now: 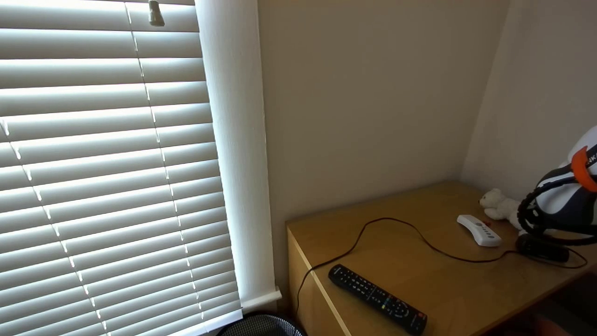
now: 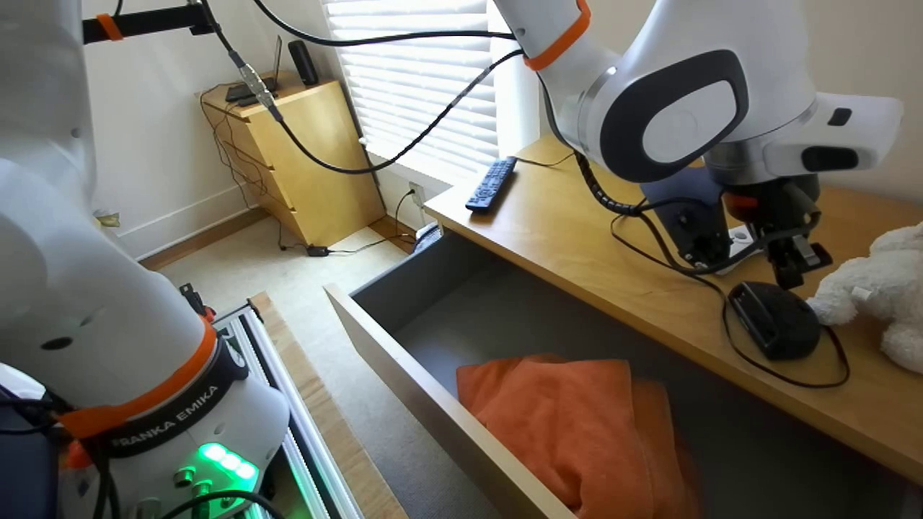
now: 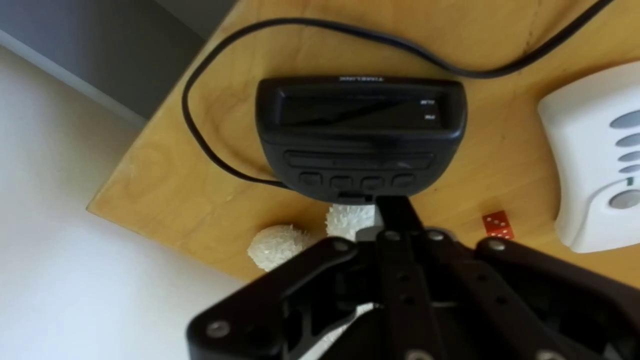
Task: Press a left button on the bedside alarm clock radio
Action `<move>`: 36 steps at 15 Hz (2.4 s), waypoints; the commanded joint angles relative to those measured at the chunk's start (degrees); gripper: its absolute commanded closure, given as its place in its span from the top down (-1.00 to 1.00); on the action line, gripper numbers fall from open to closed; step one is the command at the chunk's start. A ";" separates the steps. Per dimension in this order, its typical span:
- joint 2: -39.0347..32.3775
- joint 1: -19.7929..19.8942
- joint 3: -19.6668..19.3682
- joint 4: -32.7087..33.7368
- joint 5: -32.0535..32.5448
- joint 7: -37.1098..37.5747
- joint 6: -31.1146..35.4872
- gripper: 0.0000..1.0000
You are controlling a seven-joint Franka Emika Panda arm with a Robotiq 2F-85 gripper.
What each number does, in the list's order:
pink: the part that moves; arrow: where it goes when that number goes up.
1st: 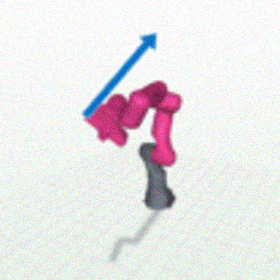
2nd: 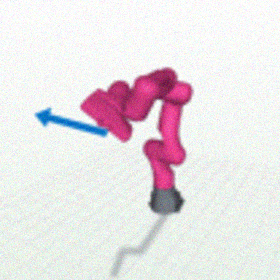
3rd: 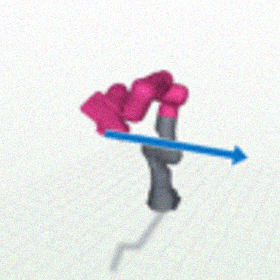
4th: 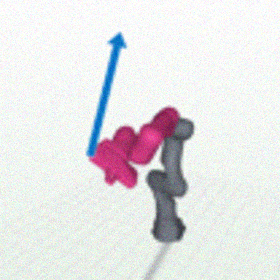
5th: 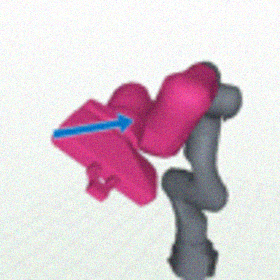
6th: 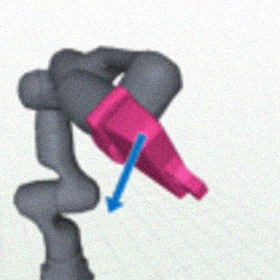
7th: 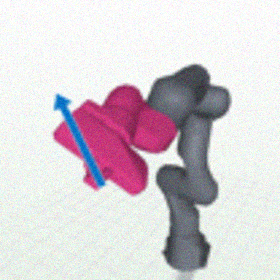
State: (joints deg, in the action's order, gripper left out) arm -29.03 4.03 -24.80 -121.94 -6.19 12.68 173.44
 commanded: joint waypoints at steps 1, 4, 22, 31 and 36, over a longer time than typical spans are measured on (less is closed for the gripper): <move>-1.04 -1.47 -1.32 0.57 1.26 2.54 -1.00 -1.00; -1.46 -1.58 -1.14 0.67 1.13 2.86 -0.70 -1.00; -5.40 -1.64 -1.57 2.94 0.81 4.63 -1.74 -1.00; -5.03 -1.82 -1.97 3.61 0.77 4.53 -3.34 -1.00; 1.28 -1.57 -1.61 2.61 1.15 4.37 -7.75 -1.00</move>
State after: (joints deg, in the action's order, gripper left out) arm -31.93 2.17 -26.57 -118.27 -6.09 15.83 169.48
